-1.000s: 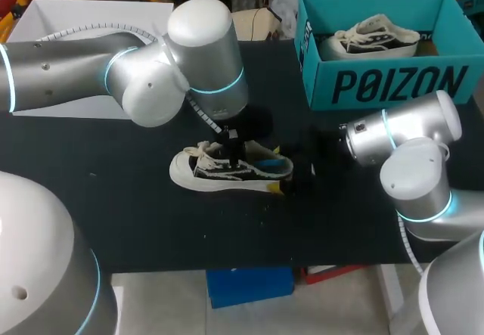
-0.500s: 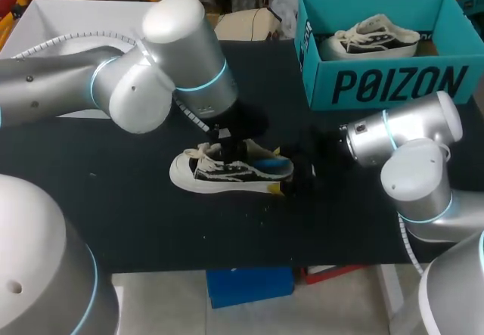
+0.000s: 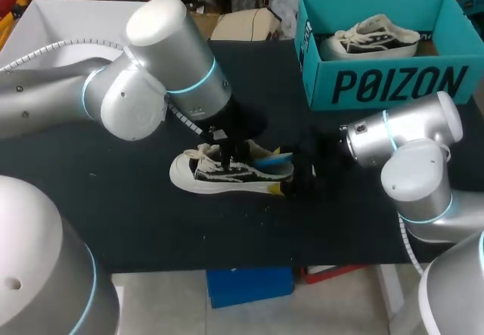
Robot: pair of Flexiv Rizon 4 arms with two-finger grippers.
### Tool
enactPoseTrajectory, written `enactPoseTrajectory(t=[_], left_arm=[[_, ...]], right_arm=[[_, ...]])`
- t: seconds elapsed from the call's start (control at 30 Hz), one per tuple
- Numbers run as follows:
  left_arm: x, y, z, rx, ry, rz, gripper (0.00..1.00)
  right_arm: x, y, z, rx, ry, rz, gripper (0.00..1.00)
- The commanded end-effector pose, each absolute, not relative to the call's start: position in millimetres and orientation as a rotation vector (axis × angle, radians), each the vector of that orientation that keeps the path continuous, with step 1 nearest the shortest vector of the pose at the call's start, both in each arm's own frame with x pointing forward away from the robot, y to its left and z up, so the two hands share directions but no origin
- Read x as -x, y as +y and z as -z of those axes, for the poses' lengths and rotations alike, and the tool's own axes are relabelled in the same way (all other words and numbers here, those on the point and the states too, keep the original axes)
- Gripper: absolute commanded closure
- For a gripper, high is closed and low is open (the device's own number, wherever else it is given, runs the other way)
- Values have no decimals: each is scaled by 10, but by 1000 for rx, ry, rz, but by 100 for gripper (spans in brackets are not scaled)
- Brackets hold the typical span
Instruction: Take the shoe out of the shoebox, open the shoe tongue, remove and reinsert the insole, then place the shoe into the shoebox
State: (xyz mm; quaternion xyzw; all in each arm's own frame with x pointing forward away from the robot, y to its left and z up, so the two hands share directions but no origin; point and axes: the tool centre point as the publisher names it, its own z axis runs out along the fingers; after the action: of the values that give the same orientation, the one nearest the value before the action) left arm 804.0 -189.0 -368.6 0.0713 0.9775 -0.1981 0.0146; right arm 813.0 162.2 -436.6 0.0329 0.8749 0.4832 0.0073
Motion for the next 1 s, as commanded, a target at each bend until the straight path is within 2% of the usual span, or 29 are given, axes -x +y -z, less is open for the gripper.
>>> enactPoseTrajectory(t=[0.03, 0.47, 0.5, 0.53, 0.63, 0.67, 0.73, 0.77, 1.0], left_arm=[[-8069, -2007, 3775, -288, 3033, 666, 100], [-8041, -2193, 3793, -398, 3011, 718, 100], [-8024, -2196, 3781, -424, 3001, 726, 80], [-8007, -2195, 3771, -452, 2992, 741, 65], [-7978, -2181, 3745, -475, 2958, 754, 69], [-7973, -2179, 3733, -480, 2949, 769, 67], [-7964, -2201, 3715, -503, 2937, 776, 56], [-7955, -2218, 3704, -512, 2926, 783, 56], [-7943, -2396, 3741, -556, 2892, 827, 59]], right_arm=[[-8114, 1621, 4370, -103, 2738, -1508, 100], [-8114, 1621, 4370, -103, 2738, -1508, 100], [-8114, 1621, 4370, -103, 2738, -1508, 100], [-8114, 1621, 4370, -103, 2738, -1508, 100], [-8114, 1621, 4370, -103, 2738, -1508, 100], [-8114, 1621, 4370, -103, 2738, -1508, 100], [-8114, 1621, 4370, -103, 2738, -1508, 100], [-8114, 1621, 4370, -103, 2738, -1508, 100], [-8114, 1621, 4370, -103, 2738, -1508, 100]])
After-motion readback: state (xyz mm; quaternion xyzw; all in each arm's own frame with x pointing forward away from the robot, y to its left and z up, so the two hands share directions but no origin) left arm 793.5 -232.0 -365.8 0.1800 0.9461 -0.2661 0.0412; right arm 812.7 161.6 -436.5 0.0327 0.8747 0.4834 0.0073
